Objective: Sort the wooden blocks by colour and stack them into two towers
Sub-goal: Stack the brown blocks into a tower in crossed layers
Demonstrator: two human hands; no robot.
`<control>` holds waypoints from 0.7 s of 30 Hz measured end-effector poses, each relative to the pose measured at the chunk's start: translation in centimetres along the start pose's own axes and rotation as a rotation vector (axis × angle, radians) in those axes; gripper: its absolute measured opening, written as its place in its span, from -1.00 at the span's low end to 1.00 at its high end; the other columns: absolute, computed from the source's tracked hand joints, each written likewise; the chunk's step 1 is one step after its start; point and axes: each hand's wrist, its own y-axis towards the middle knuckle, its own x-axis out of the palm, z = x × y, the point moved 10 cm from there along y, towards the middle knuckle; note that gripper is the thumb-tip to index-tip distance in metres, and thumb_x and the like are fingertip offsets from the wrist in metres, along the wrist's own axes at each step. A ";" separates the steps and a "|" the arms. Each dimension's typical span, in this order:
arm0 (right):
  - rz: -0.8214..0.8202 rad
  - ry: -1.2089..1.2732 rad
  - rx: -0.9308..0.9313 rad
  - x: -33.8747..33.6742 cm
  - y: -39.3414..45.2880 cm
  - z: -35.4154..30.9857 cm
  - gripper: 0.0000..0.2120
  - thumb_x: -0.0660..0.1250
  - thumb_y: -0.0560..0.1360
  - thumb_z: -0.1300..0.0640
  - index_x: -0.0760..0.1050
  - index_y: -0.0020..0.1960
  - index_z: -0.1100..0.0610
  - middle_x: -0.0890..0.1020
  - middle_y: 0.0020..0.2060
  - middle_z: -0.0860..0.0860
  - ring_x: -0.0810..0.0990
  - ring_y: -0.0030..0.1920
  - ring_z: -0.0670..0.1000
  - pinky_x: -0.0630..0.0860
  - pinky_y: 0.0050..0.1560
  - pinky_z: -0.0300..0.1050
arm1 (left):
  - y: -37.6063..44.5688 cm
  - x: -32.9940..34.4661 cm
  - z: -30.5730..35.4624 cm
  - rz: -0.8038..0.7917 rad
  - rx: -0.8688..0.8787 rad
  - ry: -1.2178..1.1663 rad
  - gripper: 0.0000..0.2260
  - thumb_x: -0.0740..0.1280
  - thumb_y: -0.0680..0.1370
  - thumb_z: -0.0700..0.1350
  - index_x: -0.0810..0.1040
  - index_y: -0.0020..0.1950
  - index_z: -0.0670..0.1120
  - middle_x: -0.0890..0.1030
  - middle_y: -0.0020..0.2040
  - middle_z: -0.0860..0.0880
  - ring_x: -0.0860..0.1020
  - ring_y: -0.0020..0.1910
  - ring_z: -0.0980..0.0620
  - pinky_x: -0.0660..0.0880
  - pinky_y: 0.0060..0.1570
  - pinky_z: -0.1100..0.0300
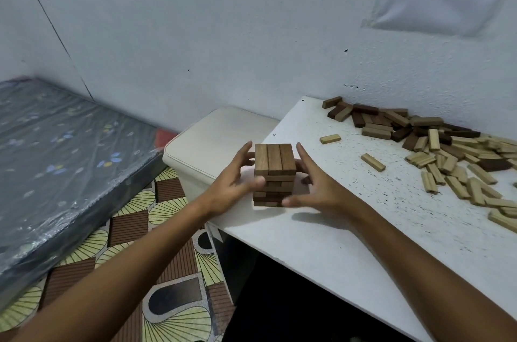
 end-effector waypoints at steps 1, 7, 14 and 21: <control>0.035 0.070 0.018 -0.5 -0.3 0.1 0.09 0.47 0.28 -0.22 -0.17 0.57 -0.19 0.28 0.44 -0.23 0.28 0.44 -0.09 0.25 0.45 0.07 | -0.2 -0.4 0.3 0.042 0.001 -0.039 0.06 0.22 0.27 0.57 0.01 0.58 0.04 0.33 0.41 0.16 0.29 0.33 0.45 0.29 0.27 0.43; 0.268 0.414 -0.003 -0.8 -1.4 -1.7 -0.16 0.04 0.37 -0.46 0.05 0.56 -0.13 0.25 0.51 -0.11 0.25 0.48 -0.14 0.23 0.44 -0.12 | -0.8 0.0 1.1 0.223 -0.055 -0.261 -0.11 -0.04 0.38 0.52 0.07 0.58 0.03 0.23 0.55 0.07 0.20 0.50 0.19 0.13 0.50 0.14; 0.266 0.509 -0.020 1.4 -1.4 -4.2 -0.63 -0.19 0.64 -0.18 0.39 0.02 -0.24 0.53 -0.06 -0.52 0.47 0.02 -0.50 0.32 0.12 -0.50 | -0.9 1.4 1.7 0.309 -0.159 -0.415 -0.24 -0.14 0.50 0.44 0.09 0.58 0.04 0.15 0.55 0.16 0.12 0.49 0.26 0.00 0.49 0.21; 0.253 0.485 -0.027 1.9 -1.1 -4.6 -0.58 -0.18 0.66 -0.11 0.46 -0.03 -0.16 0.63 -0.19 -0.37 0.56 -0.13 -0.45 0.42 -0.19 -0.56 | -0.8 2.4 3.8 0.288 -0.130 -0.436 -0.64 -0.19 0.67 0.12 0.38 -0.07 0.25 0.44 -0.17 0.42 0.44 -0.26 0.62 0.32 -0.26 0.65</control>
